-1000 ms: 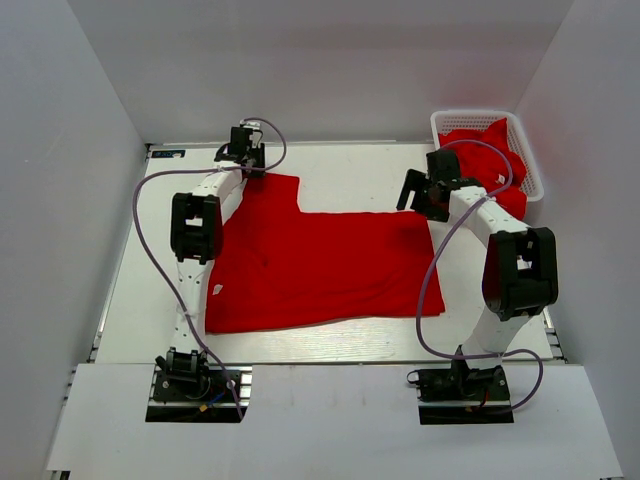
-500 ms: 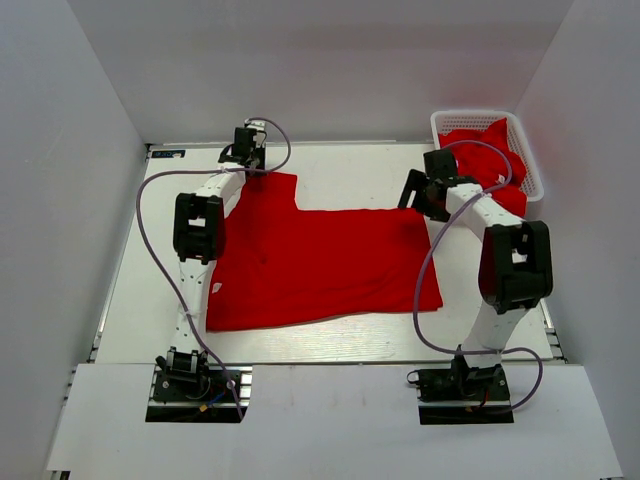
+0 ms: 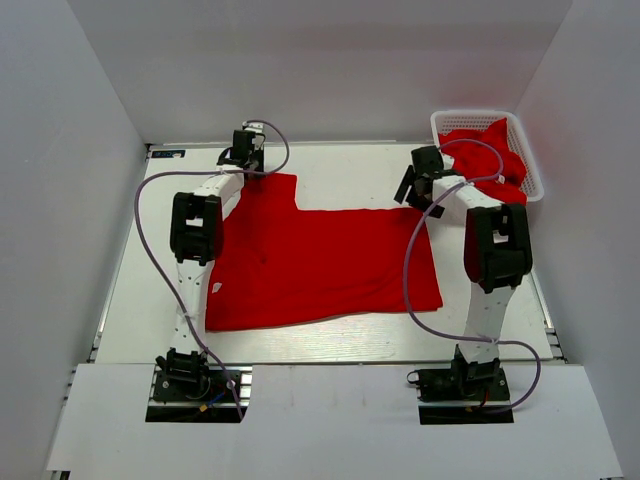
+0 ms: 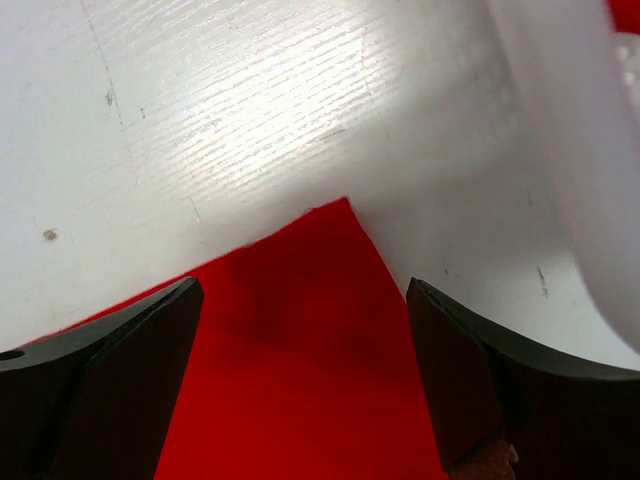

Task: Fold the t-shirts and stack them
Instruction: Grap the side of the flattened tshirt furthest away from the robot with both arms

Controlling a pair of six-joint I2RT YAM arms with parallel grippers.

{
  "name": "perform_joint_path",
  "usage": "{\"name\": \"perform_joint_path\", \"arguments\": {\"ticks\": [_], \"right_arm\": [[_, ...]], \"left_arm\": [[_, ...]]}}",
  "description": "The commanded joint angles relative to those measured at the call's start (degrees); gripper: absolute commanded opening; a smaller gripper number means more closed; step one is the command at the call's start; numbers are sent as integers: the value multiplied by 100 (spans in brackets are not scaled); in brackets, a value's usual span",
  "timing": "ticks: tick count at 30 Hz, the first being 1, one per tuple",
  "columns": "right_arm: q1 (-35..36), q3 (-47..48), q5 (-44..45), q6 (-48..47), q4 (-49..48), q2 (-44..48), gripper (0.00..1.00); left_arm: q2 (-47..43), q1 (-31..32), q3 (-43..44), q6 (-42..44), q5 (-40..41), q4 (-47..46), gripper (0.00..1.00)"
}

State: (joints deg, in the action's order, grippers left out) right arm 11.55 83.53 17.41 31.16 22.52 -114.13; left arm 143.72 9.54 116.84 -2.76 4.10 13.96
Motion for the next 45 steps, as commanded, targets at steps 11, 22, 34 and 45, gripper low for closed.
{"name": "perform_joint_path", "arguments": {"ticks": [11,22,34,45], "right_arm": [[119,270,606,330,15,-426,82],[102,322,614,268,-20,-725,76],[128,366,544,-13,-389,-927,35],[145,155,536,-452,-767,-602,0]], "left_arm": [[-520,-22,-381,-40,-198,99,0],[-811,-75,-820,22,-709,-394,0],[-915,-75,-820,127,-840,-508,0],[-1785,-75,-1461,127,-1095,-753,0]]}}
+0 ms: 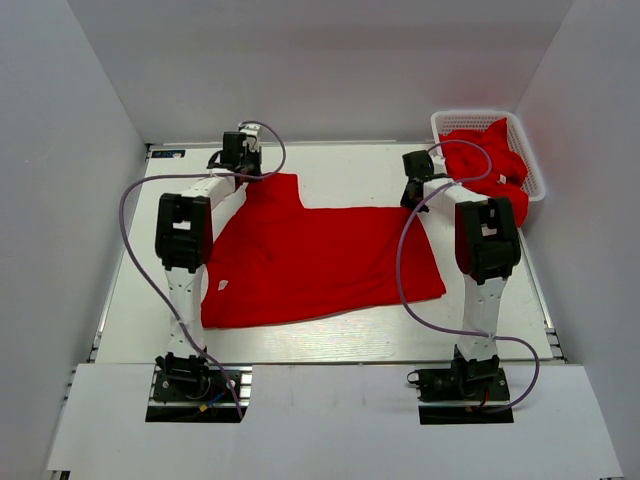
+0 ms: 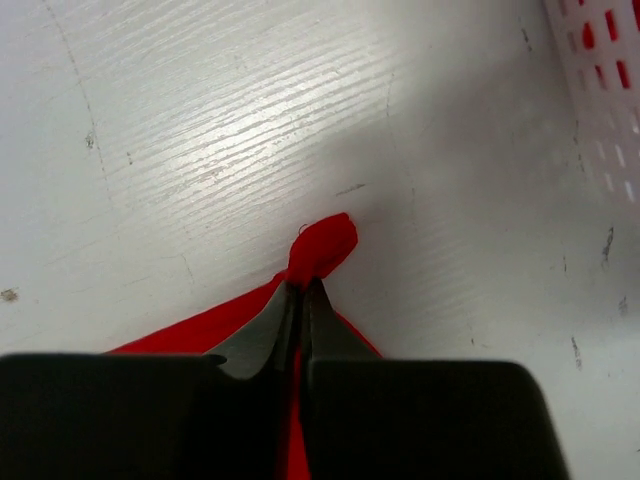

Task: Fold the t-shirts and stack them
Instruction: Grap the side of the flattened tshirt furthest away from the robot with both arms, then fold the other side of the tshirt into a rectangle

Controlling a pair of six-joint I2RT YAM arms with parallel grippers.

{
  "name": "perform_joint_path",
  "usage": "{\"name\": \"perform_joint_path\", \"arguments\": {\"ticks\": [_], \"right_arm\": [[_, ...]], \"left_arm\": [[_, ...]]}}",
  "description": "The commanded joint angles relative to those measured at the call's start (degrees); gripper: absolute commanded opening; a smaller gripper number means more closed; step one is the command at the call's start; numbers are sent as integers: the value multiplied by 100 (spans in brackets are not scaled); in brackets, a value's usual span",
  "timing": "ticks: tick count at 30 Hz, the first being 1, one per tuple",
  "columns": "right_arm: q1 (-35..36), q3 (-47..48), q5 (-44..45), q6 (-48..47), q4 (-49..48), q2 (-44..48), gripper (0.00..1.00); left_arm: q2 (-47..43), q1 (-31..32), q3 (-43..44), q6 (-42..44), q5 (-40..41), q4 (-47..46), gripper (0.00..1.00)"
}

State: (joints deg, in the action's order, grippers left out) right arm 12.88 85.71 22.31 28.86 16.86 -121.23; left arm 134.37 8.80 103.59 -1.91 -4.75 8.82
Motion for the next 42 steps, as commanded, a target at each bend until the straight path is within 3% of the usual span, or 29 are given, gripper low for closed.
{"name": "perform_joint_path", "arguments": {"ticks": [1,12,18,29,42], "right_arm": [[12,-81,20,-336,-236,134,0],[100,-801,-139,-697,-798,873,0],[92,-1100,-226,-742,-895,1171,0],[135,-1812,-350,-715,-1185,1769,0],[109,-2383,-297,-847,-1150,2489,0]], "left_arm": [[-1042,-1,-224,42,-297,-353,0],[-2229,61,-1631,279,-659,-636,0],[-3573,61,-3096,209,-632,-452,0],[-5735,113,-5076,-625,-1264,-21,0],[-7942,113,-6851,-1882,-878,885,0]]}}
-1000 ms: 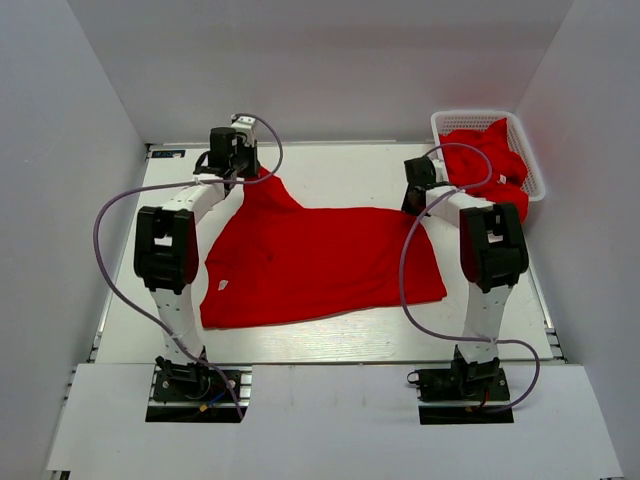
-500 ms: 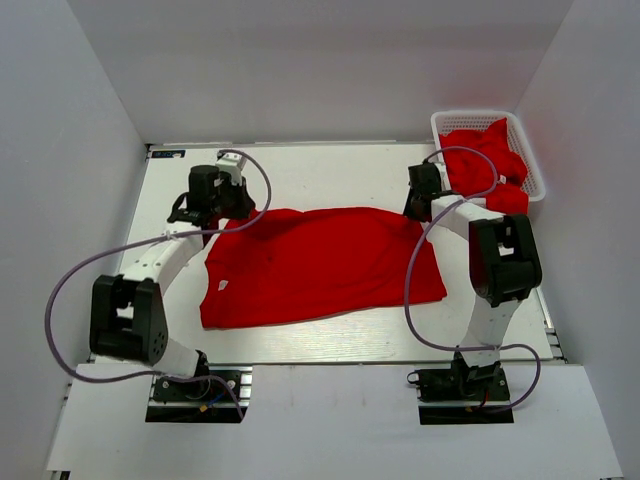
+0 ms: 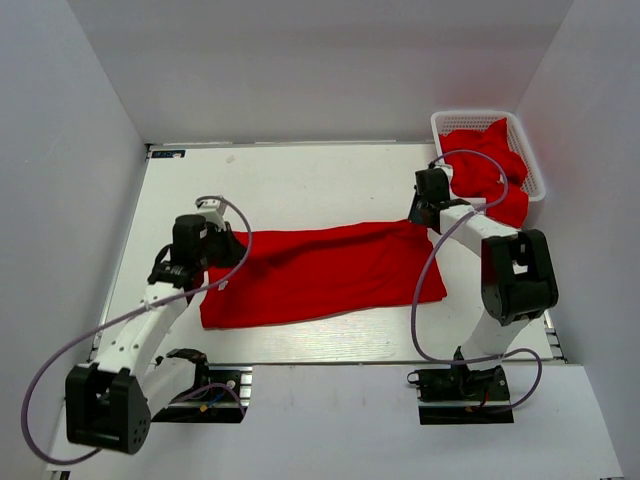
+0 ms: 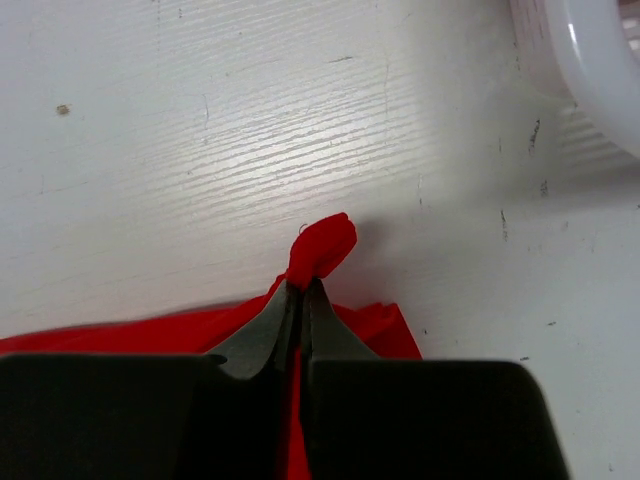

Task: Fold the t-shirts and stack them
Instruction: Fold the other side of the tshirt into a rectangle

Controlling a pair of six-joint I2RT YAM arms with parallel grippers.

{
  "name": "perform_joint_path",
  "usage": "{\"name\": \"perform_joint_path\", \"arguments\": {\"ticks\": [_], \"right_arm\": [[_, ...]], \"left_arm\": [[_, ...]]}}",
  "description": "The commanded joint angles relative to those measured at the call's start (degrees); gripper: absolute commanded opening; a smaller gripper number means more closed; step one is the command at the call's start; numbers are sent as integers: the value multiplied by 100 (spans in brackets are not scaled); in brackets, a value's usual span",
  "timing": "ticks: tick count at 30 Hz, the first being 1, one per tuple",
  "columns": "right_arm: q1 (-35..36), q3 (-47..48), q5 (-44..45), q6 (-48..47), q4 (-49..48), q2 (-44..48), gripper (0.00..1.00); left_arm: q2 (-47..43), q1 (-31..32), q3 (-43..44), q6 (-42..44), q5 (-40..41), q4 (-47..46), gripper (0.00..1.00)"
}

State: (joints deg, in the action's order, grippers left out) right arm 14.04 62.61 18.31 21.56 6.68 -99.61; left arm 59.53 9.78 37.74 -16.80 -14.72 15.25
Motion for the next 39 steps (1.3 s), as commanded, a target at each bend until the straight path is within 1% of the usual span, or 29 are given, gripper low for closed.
{"name": "perform_joint_path", "arguments": {"ticks": [1,4,8,14,20,22,28,35,36,37,38,39], "right_arm": [[2,-100,94,-108,-123,355,0],[-7,-275,-81,-56,-167,548,0],[11,-477,-55,-3,-167,707,0],[-16,-618,50,15,-17,1101,0],[-7,-899,77,32,53,1392,0],[-16,-1048,-11,128,44,1462,0],[-16,-1321,94,173,88,1734,0],[-24,-1576,50,278,62,1779,0],[-24,-1594,76,296,53,1779,0],[-16,-1681,77,322,70,1787,3],[-24,-1699,164,392,79,1822,11],[-42,-1717,147,384,79,1823,13]], "left_arm": [[-555,15,-328,-508,119,312,0],[-872,15,-512,-640,119,496,0],[-1188,15,-714,-808,49,716,0],[-1531,15,-663,-1009,101,1278,0],[-1707,15,-882,-1247,31,1455,0],[-1769,15,-882,-1308,31,1621,0],[-1989,15,-882,-1476,31,2043,0],[-2042,15,-1171,-1809,-31,2158,0],[-2094,15,-1242,-1810,-31,2158,0],[-2094,15,-1242,-1879,-31,2158,0],[-2094,15,-1242,-1949,-31,2236,0],[-2094,15,-1242,-1950,-31,2289,0]]}}
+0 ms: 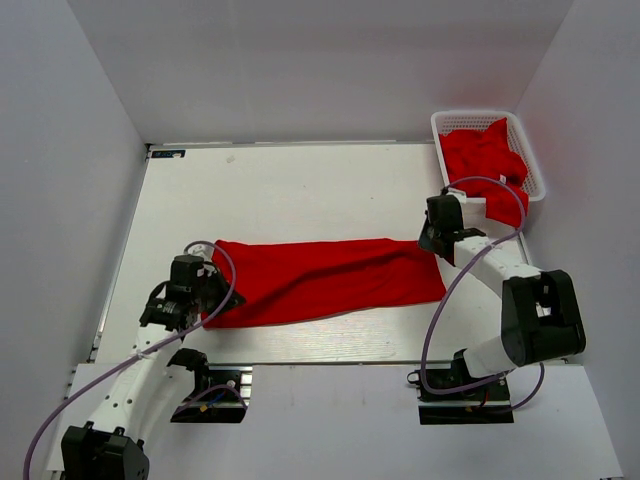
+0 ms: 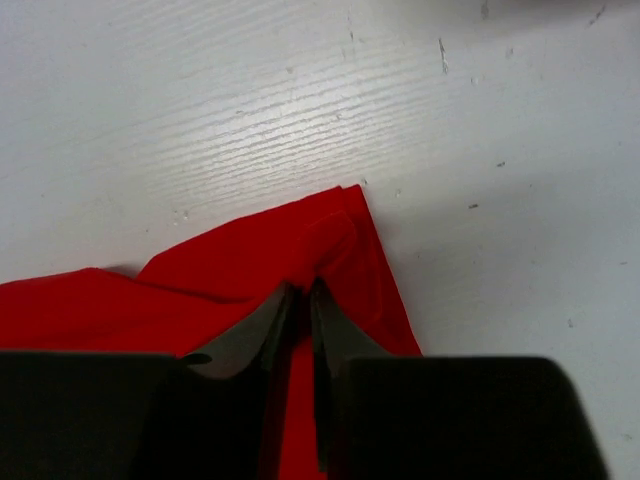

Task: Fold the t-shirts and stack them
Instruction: Fold the other side of the tshirt into a rectangle

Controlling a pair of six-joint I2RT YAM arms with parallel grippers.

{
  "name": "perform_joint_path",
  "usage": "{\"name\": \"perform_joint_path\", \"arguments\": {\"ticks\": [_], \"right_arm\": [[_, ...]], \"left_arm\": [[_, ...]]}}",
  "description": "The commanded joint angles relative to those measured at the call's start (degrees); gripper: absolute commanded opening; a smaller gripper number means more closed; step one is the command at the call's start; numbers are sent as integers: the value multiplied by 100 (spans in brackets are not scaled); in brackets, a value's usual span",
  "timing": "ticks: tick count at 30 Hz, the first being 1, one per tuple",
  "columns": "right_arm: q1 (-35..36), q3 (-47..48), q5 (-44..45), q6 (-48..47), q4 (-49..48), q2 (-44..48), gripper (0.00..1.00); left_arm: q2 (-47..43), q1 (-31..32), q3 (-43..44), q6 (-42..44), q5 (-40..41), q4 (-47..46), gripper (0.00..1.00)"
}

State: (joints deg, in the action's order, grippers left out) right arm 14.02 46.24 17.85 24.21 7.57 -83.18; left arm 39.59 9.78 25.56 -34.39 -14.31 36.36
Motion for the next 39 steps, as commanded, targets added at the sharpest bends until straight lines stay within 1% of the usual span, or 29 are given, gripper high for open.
{"name": "perform_joint_path", "arguments": {"ticks": [1,2,3,4,5,6,7,10,12,15,16,18,19,21,24,25,26,27,28,29,31,33,35,38,39], "right_arm": [[-31,-97,210,145,7,188,17],[-22,-150,228,154,77,231,25],[-31,-168,245,155,112,249,43],[-31,-194,272,189,208,275,54],[-40,-203,324,233,323,302,68],[-31,-212,455,295,376,354,88],[-14,-203,509,347,585,442,90],[-22,-168,825,418,867,697,90],[-40,-98,905,418,939,881,90],[-5,69,633,331,940,1048,90],[13,61,241,87,913,1084,90],[4,96,-60,-73,659,1181,90],[13,113,-636,-335,553,1216,90],[30,148,-1053,-713,212,1137,90],[127,368,-2158,-987,-10,769,90],[153,603,-2215,-1023,33,533,90],[188,684,-2294,-1154,25,278,90],[232,894,-2303,-1172,103,171,90],[267,983,-2277,-1164,200,-126,90],[259,1271,-2277,-1190,288,-329,90],[329,1388,-2461,-1077,515,-576,90],[347,1318,-2619,-945,604,-708,90],[356,1081,-2593,-830,675,-683,90],[312,748,-2216,-698,903,-604,90],[294,694,-1876,-550,973,-586,90]], "left_arm": [[-101,15,-25,-286,23,266,0],[-101,15,36,-340,24,336,0],[-40,15,167,-340,24,511,27],[13,15,282,-340,111,652,45],[13,15,483,-392,225,775,61],[65,15,615,-393,340,1029,97],[118,15,730,-393,445,1101,100],[171,15,1091,-314,753,1163,100],[355,15,1231,-182,832,849,100],[829,15,1372,-15,833,444,100],[987,15,1425,37,833,181,100],[1312,15,1513,187,833,-136,100],[1662,15,1600,248,833,-408,100],[2042,15,1749,319,833,-690,100],[2868,15,1996,495,692,-1156,100],[3079,15,2136,564,623,-1236,100],[3498,15,2189,565,622,-1445,100],[3703,15,2251,617,544,-1517,100],[3913,15,2417,618,438,-1518,100],[4098,15,2488,679,385,-1657,100],[4580,15,2602,679,385,-1728,100],[4863,15,2673,679,385,-1729,100],[5172,15,2744,679,454,-1659,100],[5356,-63,2682,679,525,-1658,100],[5357,-64,2604,679,525,-1658,100]]}}
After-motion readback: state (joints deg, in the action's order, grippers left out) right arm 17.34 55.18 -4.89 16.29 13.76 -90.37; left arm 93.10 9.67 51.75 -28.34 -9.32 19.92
